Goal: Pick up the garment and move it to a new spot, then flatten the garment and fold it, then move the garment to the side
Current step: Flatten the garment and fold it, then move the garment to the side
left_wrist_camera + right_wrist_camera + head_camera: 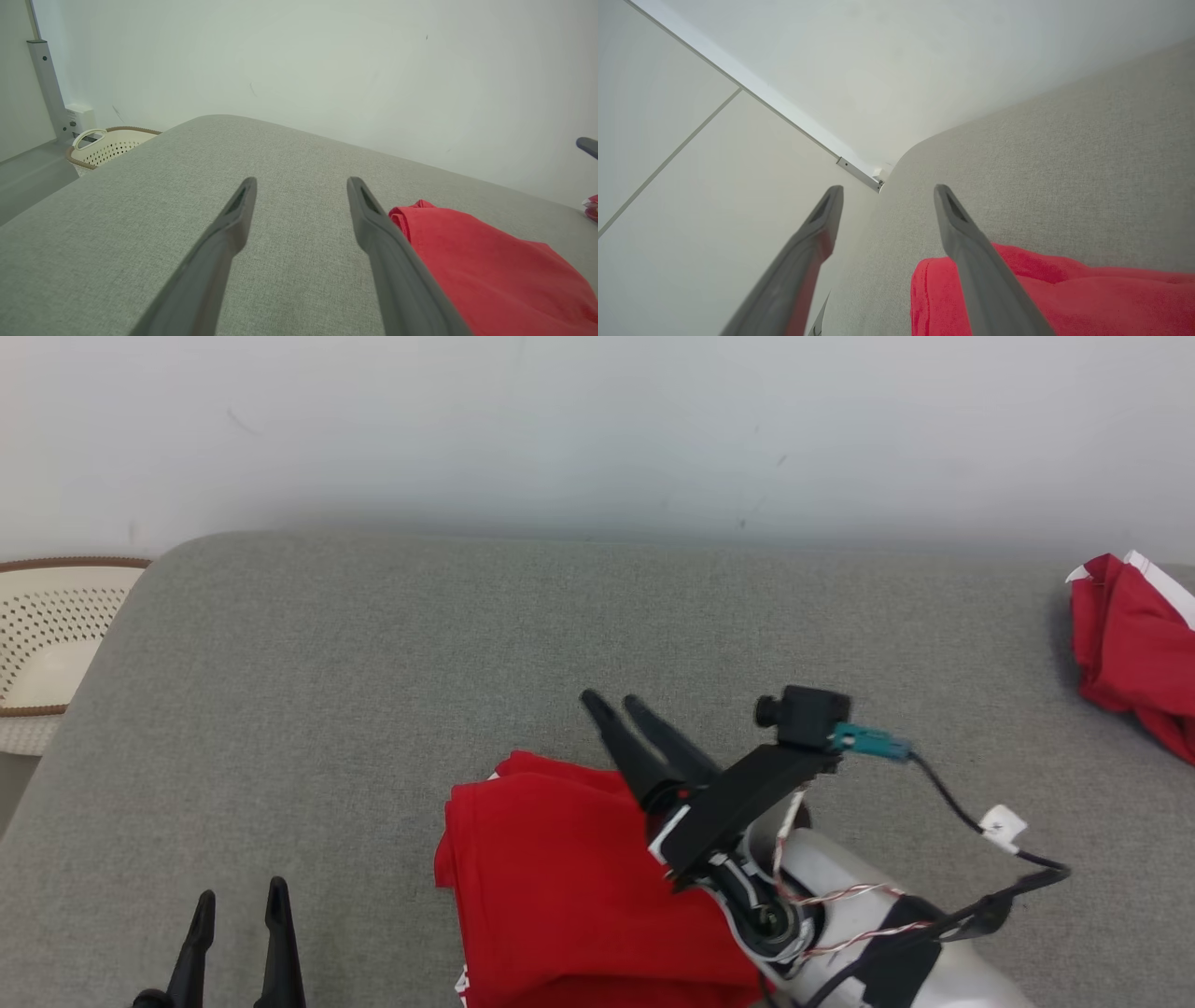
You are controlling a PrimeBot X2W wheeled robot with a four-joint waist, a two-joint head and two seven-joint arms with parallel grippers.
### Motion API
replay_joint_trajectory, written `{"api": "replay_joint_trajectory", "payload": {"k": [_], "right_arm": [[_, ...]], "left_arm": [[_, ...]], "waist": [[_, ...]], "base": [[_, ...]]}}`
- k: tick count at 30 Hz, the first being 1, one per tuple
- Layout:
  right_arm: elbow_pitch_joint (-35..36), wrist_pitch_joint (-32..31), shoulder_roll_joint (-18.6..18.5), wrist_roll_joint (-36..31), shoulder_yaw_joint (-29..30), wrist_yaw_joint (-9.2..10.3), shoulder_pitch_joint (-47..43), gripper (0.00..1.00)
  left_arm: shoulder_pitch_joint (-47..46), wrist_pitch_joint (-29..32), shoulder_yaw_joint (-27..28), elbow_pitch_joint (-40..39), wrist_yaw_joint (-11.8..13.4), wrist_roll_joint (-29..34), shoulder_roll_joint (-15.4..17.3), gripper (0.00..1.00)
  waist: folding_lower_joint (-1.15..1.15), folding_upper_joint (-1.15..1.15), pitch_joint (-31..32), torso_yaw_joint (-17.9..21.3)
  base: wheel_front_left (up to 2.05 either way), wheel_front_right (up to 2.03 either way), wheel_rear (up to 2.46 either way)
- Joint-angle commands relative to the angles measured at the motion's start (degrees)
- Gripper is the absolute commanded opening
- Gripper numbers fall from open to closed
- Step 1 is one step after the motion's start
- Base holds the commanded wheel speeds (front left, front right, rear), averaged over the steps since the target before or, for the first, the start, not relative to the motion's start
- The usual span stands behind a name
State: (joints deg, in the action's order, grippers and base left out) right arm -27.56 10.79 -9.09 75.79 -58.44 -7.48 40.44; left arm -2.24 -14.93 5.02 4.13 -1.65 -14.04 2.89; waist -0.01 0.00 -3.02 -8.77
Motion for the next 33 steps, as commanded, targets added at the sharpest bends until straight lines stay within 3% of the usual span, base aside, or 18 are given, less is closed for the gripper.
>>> {"api": "replay_joint_trajectory", "payload": {"k": [1, 7, 14, 33], "right_arm": [[0.93, 1.09, -1.98, 0.47, 0.52, -0.03, 0.05, 1.00], [0.16, 3.26, -7.29, -3.48, 1.09, -0.03, -0.52, 1.00], [-4.35, 4.24, -10.40, -9.91, 2.30, -0.03, -2.58, 1.00], [-12.86, -0.80, -8.01, -10.99, 2.32, -0.03, -8.28, 1.00]], "left_arm": [[1.25, -0.21, 0.10, -0.13, 0.05, 0.44, 0.02, 1.00], [2.24, -0.21, 0.38, -0.83, 0.17, 0.57, 0.04, 1.00], [2.77, -0.21, 0.75, -1.73, 0.23, 0.68, 0.04, 1.00], [2.32, -0.21, 1.05, -2.15, 0.46, 0.53, 0.04, 1.00]], "waist": [[0.01, 0.00, 0.37, 0.29], [0.01, 0.00, 0.92, 0.61], [0.01, 0.00, 1.40, 0.82], [0.01, 0.00, 0.06, 1.04]], "base": [[0.00, 0.00, 0.00], [0.00, 0.00, 0.00], [0.00, 0.00, 0.00], [0.00, 0.00, 0.00]]}}
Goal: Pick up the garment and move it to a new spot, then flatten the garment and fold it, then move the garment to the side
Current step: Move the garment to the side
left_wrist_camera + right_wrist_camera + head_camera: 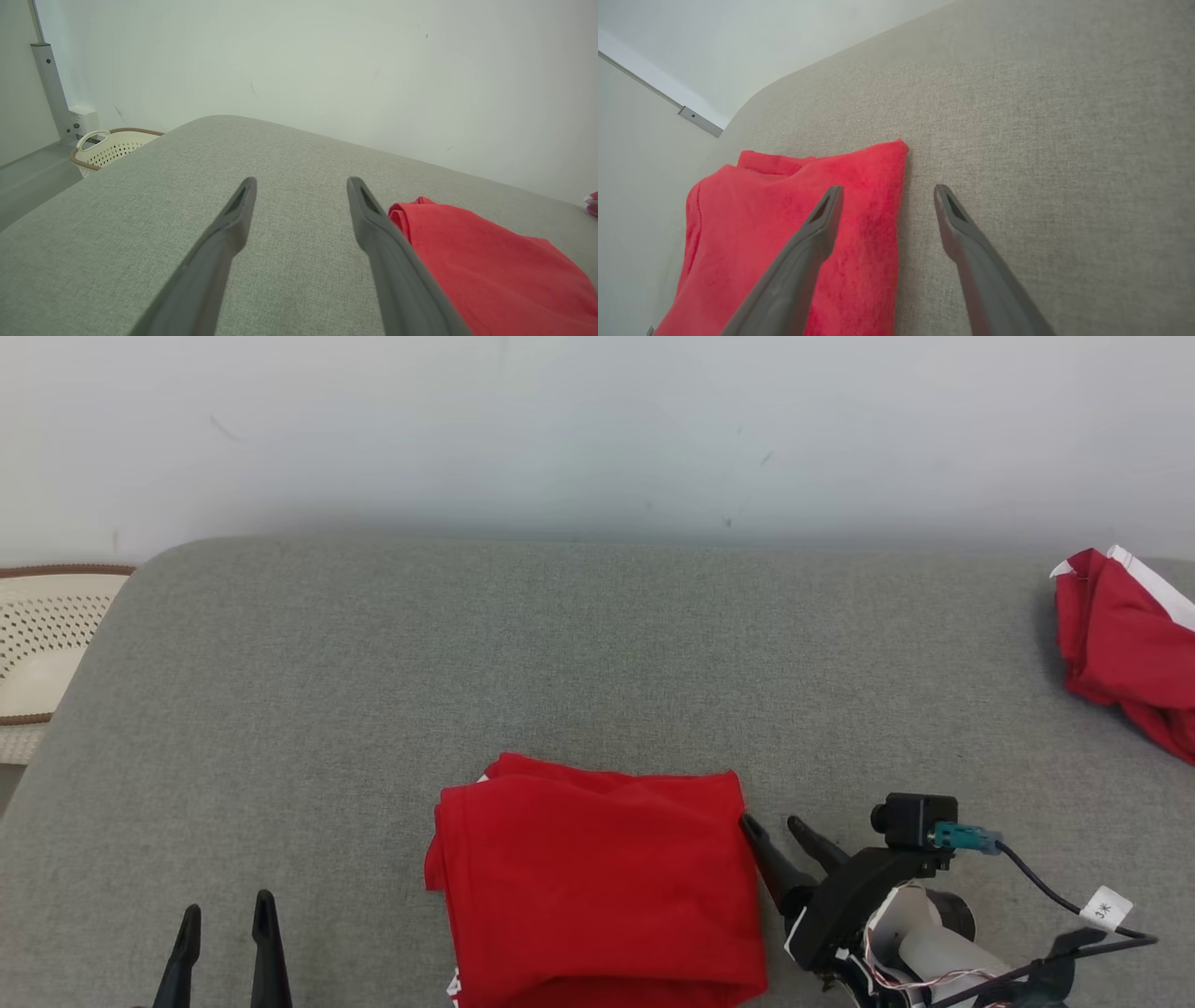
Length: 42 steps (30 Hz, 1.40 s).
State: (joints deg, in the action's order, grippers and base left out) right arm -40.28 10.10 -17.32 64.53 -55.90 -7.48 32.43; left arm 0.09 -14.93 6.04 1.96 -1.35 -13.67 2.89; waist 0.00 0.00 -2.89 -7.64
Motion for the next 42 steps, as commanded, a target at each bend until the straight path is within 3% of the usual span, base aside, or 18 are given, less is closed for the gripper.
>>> {"api": "replay_joint_trajectory", "payload": {"k": [1, 14, 15, 16, 17, 18, 19, 29, 42], "right_arm": [[-0.41, -0.44, 0.41, 0.36, -0.39, -0.03, -0.36, 1.00], [-2.15, -6.11, 2.14, 3.33, -3.42, -0.03, -1.95, 1.00], [-2.08, -6.49, 2.40, 3.80, -3.60, -0.03, -2.01, 0.87], [-2.06, -6.59, 2.58, 4.17, -3.71, -0.03, -1.94, 0.58], [-2.13, -6.70, 2.62, 4.36, -3.87, -0.03, -1.74, 0.36], [-2.13, -6.70, 2.62, 4.36, -3.87, -0.03, -1.74, 0.36], [-2.16, -6.71, 2.67, 4.60, -4.01, -0.03, -1.47, 0.00], [-0.59, -3.11, 0.96, 4.30, -4.91, -0.03, 2.59, 0.00], [-1.70, -2.34, -6.09, -0.80, -6.97, -0.03, 15.65, 0.00]], "left_arm": [[-0.04, -0.21, 0.04, 0.04, 0.14, 0.15, 0.04, 1.00], [-0.68, -0.21, -0.06, 0.33, 0.27, -0.36, 0.04, 1.00], [-0.75, -0.21, -0.05, 0.38, 0.27, -0.45, 0.04, 1.00], [-0.83, -0.21, -0.04, 0.43, 0.29, -0.47, 0.04, 1.00], [-0.88, -0.22, -0.05, 0.47, 0.30, -0.53, 0.04, 1.00], [-0.88, -0.22, -0.05, 0.47, 0.30, -0.53, 0.04, 1.00], [-0.91, -0.22, -0.06, 0.53, 0.30, -0.59, 0.04, 1.00], [-0.88, -0.22, 0.36, 0.67, 0.27, -0.79, 0.04, 1.00], [-1.62, -0.21, 1.63, -0.74, -0.41, 0.45, 0.04, 1.00]], "waist": [[0.00, 0.00, -0.13, -0.15], [0.00, 0.00, -1.03, -0.67], [0.00, 0.00, -1.09, -0.68], [0.00, 0.00, -1.16, -0.67], [0.00, 0.00, -1.21, -0.67], [0.00, 0.00, -1.21, -0.67], [0.00, 0.00, -1.27, -0.67], [0.00, 0.00, -1.41, 0.06], [0.00, 0.00, -4.29, 5.37]], "base": [[0.00, 0.00, 0.00], [0.00, 0.00, 0.00], [0.00, 0.00, 0.00], [0.00, 0.00, 0.00], [0.00, 0.00, 0.00], [0.00, 0.00, 0.00], [0.00, 0.00, 0.00], [0.00, 0.00, 0.00], [0.00, 0.00, 0.00]]}}
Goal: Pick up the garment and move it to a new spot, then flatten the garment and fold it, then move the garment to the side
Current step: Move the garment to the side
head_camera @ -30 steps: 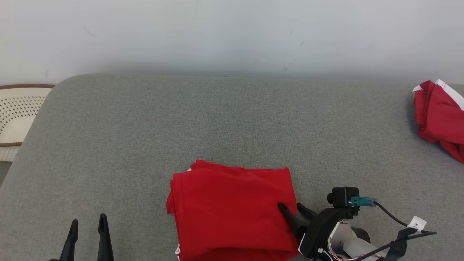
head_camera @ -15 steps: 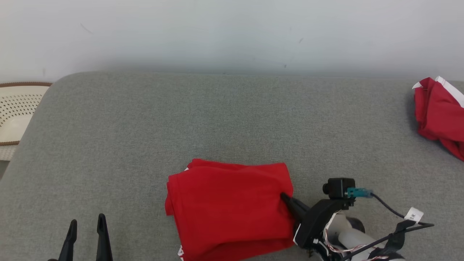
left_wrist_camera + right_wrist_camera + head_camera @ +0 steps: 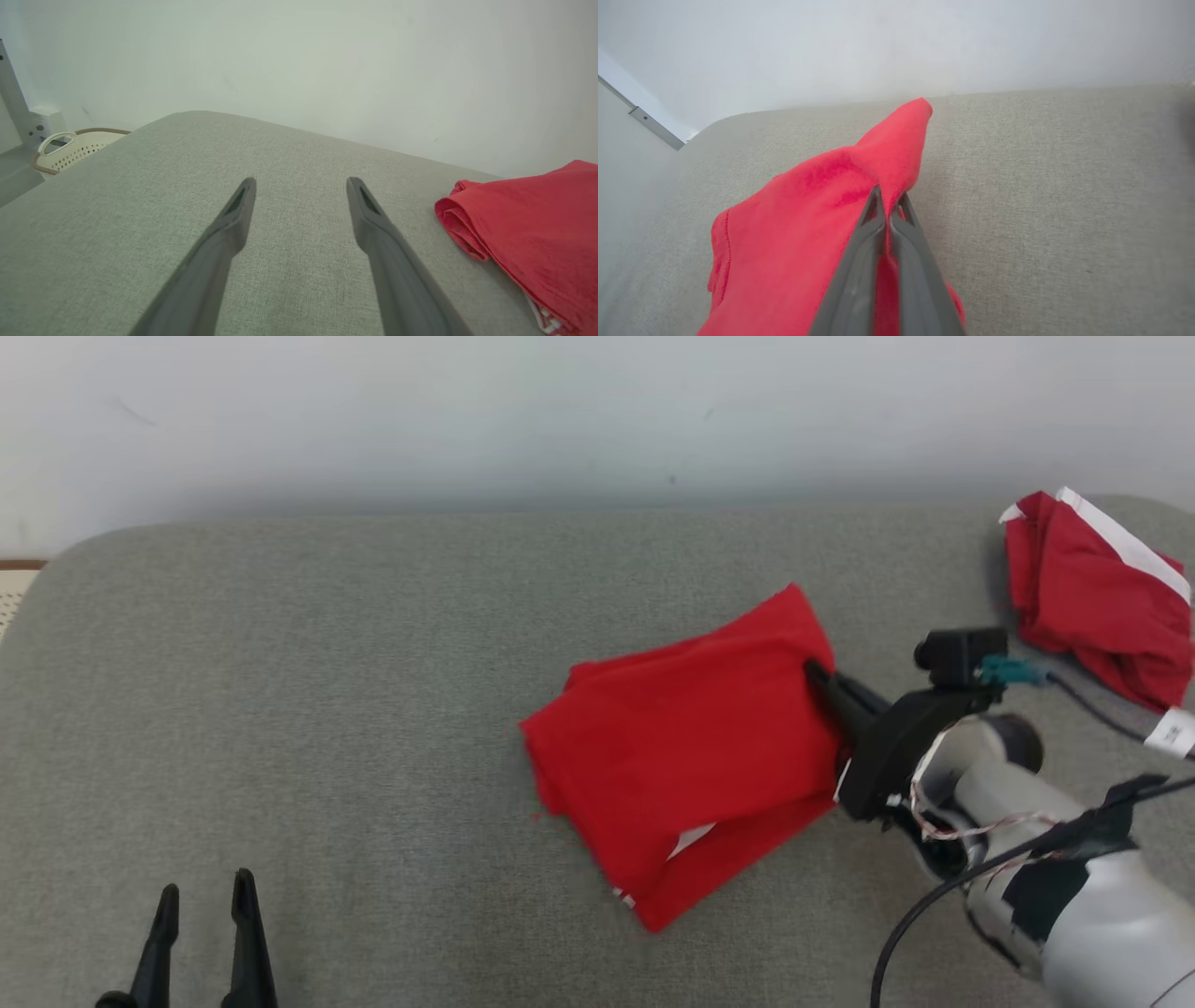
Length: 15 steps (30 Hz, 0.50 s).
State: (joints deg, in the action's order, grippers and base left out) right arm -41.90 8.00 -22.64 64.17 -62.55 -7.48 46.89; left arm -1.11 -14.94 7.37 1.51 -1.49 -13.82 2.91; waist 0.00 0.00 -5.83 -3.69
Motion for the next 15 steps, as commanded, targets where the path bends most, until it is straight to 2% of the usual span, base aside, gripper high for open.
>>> {"api": "replay_joint_trajectory", "payload": {"k": [1, 10, 15], "right_arm": [[-0.17, -0.33, -1.42, -0.98, -0.66, -0.03, 2.32, 0.00], [-2.63, -0.82, -7.94, -3.33, -2.08, -0.03, 12.73, 0.00], [-4.00, -0.60, -10.35, -3.10, -1.84, -0.03, 17.03, 0.00]], "left_arm": [[-0.54, -0.21, 0.63, -0.45, -0.31, 0.70, 0.02, 1.00], [-2.47, -0.20, 3.68, -3.49, -1.56, 2.59, 0.02, 1.00], [-3.00, -0.20, 4.66, -4.18, -2.37, 3.74, 0.02, 1.00]], "waist": [[0.00, 0.00, -1.71, 1.89], [0.00, 0.00, -6.23, 4.28], [0.00, 0.00, -7.97, 4.97]], "base": [[0.00, 0.00, 0.00], [0.00, 0.00, 0.00], [0.00, 0.00, 0.00]]}}
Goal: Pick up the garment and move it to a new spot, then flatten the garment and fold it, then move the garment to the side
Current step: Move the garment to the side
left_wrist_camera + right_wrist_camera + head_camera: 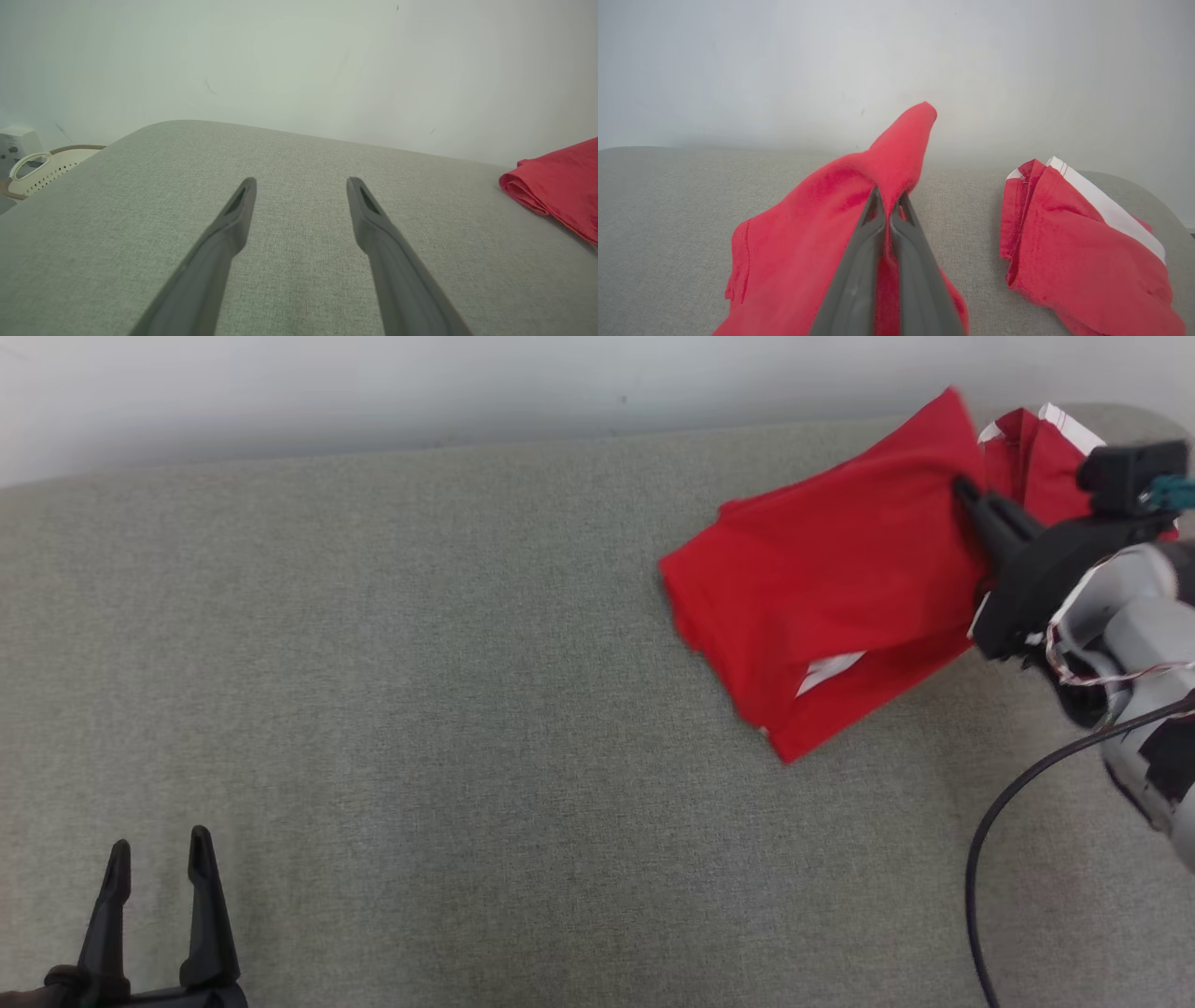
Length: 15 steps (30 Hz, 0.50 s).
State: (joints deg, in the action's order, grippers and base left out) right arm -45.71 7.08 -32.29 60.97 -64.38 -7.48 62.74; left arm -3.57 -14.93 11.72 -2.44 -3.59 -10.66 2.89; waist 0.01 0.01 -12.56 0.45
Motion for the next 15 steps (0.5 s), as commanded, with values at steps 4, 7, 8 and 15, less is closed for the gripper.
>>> {"api": "replay_joint_trajectory", "payload": {"k": [4, 7, 8, 15], "right_arm": [[-1.20, 0.29, -1.88, 0.07, 0.11, -0.03, 4.15, 0.00], [-1.67, 0.05, -2.62, -0.66, -0.30, -0.03, 5.67, 0.00], [-1.93, -0.05, -2.93, -0.72, -0.38, -0.03, 6.46, 0.00], [-4.09, -1.22, -5.89, -1.77, -1.10, -0.03, 11.72, 0.00]], "left_arm": [[-0.85, -0.22, 0.97, -0.61, -0.78, 1.26, 0.03, 1.00], [-0.94, -0.22, 1.26, -1.03, -1.03, 1.56, 0.04, 1.00], [-0.94, -0.22, 1.36, -1.22, -1.15, 1.71, 0.04, 1.00], [-1.53, -0.22, 2.52, -2.76, -1.84, 2.32, 0.17, 1.00]], "waist": [[-0.01, -0.01, -2.26, 1.33], [-0.01, -0.01, -2.83, 1.56], [-0.01, -0.01, -3.16, 1.67], [-0.01, -0.01, -5.58, 2.15]], "base": [[0.00, 0.00, 0.00], [0.00, 0.00, 0.00], [0.00, 0.00, 0.00], [0.00, 0.00, 0.00]]}}
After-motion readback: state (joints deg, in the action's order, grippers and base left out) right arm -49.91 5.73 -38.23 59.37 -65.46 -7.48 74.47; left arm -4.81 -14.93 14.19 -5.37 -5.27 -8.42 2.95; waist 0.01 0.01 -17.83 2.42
